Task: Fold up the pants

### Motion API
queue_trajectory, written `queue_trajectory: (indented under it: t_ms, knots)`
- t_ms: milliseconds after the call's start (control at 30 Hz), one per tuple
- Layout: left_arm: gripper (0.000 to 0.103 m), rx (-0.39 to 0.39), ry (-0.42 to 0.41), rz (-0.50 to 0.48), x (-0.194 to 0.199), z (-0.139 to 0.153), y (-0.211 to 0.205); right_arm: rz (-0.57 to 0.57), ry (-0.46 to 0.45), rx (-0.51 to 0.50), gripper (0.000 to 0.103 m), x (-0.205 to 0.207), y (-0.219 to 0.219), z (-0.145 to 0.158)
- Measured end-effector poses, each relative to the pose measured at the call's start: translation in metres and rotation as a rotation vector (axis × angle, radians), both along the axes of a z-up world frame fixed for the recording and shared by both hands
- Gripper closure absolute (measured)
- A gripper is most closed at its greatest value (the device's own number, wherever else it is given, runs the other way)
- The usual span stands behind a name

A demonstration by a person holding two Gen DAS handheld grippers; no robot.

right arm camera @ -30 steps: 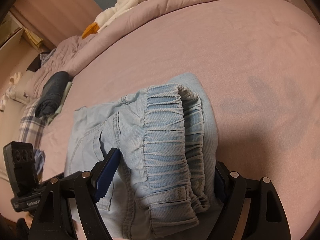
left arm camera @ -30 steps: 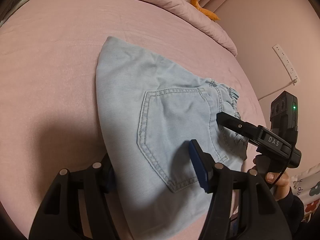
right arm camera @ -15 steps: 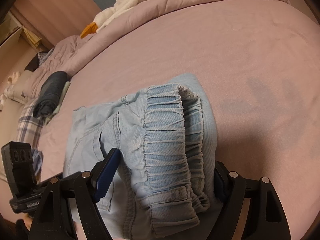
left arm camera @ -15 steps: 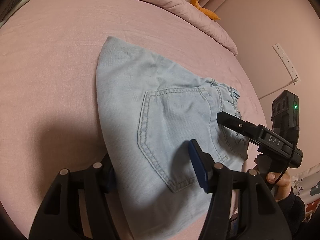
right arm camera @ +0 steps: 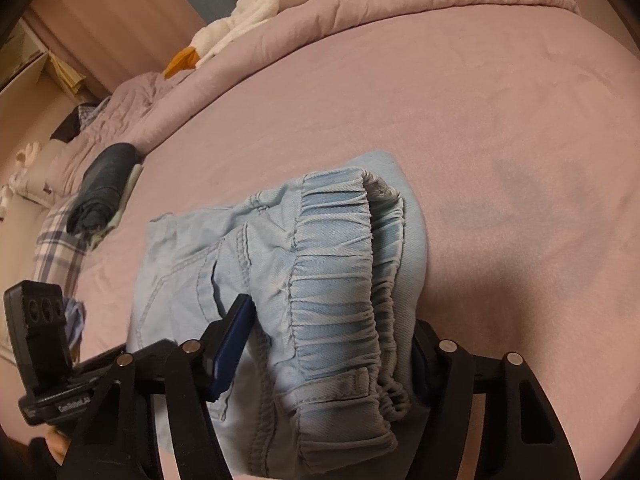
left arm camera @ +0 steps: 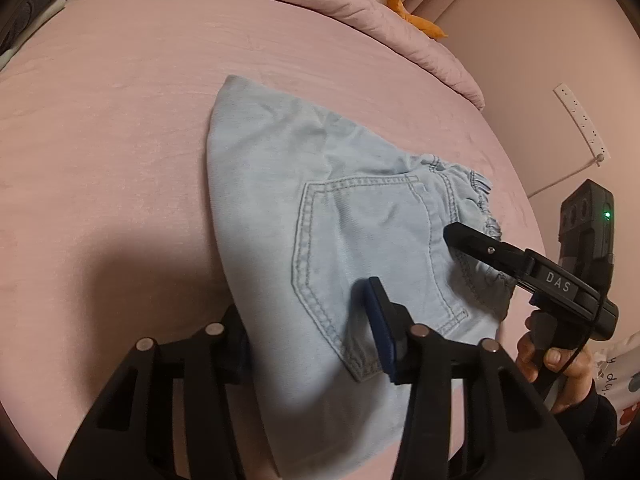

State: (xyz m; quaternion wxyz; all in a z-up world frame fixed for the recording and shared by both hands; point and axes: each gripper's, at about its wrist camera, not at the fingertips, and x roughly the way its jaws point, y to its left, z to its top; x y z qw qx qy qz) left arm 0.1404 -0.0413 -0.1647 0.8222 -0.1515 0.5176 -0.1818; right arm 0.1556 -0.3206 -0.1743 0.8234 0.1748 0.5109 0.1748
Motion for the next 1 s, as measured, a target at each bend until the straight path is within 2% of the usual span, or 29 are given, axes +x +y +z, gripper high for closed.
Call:
queue_trajectory:
  t_ms: [167,233,333,567,1000]
  knots:
    - [0.07,0.016,-0.02,0.007,-0.004,0.003,0.001,-0.004,-0.036,-0.016,0.045,-0.005,0.003,0.007]
    - [0.078,0.016,-0.036,0.009,-0.006,0.006,0.002,-0.003,-0.056,-0.022,0.05,-0.007,0.005,0.011]
    - [0.081,0.029,-0.063,0.005,-0.007,0.013,-0.001,-0.003,-0.086,-0.018,0.057,-0.011,0.007,0.018]
    - [0.085,0.069,-0.127,0.018,-0.018,0.029,0.002,0.015,-0.156,-0.013,0.063,-0.019,0.016,0.038]
    - [0.085,0.096,-0.193,0.09,-0.035,0.047,0.041,0.099,-0.252,-0.014,0.063,-0.023,0.057,0.063]
